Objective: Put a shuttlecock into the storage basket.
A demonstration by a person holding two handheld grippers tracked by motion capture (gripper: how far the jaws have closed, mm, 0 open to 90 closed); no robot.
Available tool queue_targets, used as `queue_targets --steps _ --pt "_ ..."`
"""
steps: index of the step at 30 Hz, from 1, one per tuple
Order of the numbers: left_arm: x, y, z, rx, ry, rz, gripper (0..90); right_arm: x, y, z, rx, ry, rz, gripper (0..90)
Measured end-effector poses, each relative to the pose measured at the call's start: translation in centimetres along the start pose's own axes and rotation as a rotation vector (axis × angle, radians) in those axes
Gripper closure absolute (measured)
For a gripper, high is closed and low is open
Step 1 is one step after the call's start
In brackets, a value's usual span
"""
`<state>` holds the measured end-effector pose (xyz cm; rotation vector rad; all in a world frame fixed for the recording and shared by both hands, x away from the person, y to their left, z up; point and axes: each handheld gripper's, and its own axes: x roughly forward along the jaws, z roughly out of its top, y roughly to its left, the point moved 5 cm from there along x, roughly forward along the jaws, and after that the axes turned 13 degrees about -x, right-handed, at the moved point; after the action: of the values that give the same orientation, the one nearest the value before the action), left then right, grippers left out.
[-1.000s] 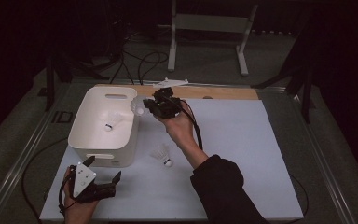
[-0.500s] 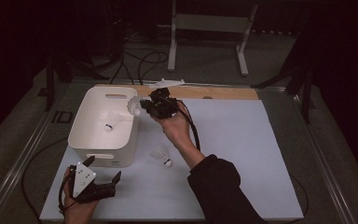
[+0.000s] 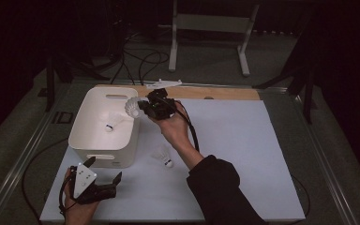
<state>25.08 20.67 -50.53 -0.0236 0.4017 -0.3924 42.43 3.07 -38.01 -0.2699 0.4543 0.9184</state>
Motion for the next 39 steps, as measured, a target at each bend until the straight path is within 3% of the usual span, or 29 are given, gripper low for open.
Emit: queue_targets --steps 39 --pt "0.0 0.0 0.0 0.0 0.0 -0.001 0.2 1.2 1.8 0.7 -0.031 -0.002 0.033 89.3"
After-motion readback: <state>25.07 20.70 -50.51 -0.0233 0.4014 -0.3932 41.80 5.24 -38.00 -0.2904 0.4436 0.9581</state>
